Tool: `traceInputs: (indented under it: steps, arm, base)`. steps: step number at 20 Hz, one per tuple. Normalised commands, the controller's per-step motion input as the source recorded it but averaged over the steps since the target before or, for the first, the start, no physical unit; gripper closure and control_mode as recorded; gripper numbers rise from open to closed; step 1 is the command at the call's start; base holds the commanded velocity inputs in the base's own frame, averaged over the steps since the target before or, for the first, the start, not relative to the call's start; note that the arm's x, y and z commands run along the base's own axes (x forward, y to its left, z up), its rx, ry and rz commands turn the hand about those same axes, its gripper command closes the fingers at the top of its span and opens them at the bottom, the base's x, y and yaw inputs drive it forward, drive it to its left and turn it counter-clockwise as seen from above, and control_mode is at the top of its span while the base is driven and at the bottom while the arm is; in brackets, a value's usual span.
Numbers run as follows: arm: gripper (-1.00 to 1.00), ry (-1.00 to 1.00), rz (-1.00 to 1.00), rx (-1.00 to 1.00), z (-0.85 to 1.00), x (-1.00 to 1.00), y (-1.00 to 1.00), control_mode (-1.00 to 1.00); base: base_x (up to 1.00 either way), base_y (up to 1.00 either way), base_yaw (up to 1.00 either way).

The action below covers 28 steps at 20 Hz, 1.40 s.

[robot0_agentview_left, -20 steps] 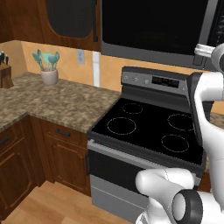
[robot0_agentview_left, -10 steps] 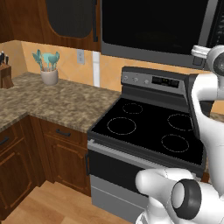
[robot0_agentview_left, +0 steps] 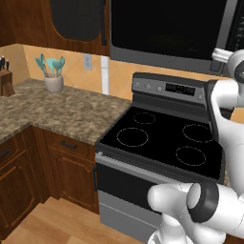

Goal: Pick the mushroom from the sink and place it in the bowl. Then pick the bowl and place it in the microwave. Then close the microwave door and press the start button.

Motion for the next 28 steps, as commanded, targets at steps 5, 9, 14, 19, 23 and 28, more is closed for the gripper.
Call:
traceInputs:
  steps: [5, 9, 14, 19, 23, 28]
  arm:
    - [1.0, 0.0, 0.0, 0.0, -0.03, 0.06, -0.15, -1.0]
    - [1.0, 0.0, 0.0, 0.0, -0.19, 0.04, -0.12, -1.0]
    - [1.0, 0.0, 0.0, 0.0, -0.21, 0.12, -0.01, -1.0]
    - [1.0, 0.0, 0.0, 0.0, -0.08, 0.33, 0.0, -1.0]
    - [1.0, -0.02, 0.0, 0.0, 0.0, 0.26, -0.15, -1.0]
    - [1.0, -0.02, 0.0, 0.0, 0.0, 0.13, -0.16, -1.0]
  base:
    - [0.0, 0.0, 0.0]
    - [0.0, 0.0, 0.0]
    - [0.0, 0.0, 0.0]
    - [0.0, 0.0, 0.0]
    - [0.0, 0.0, 0.0]
    - [0.0, 0.0, 0.0]
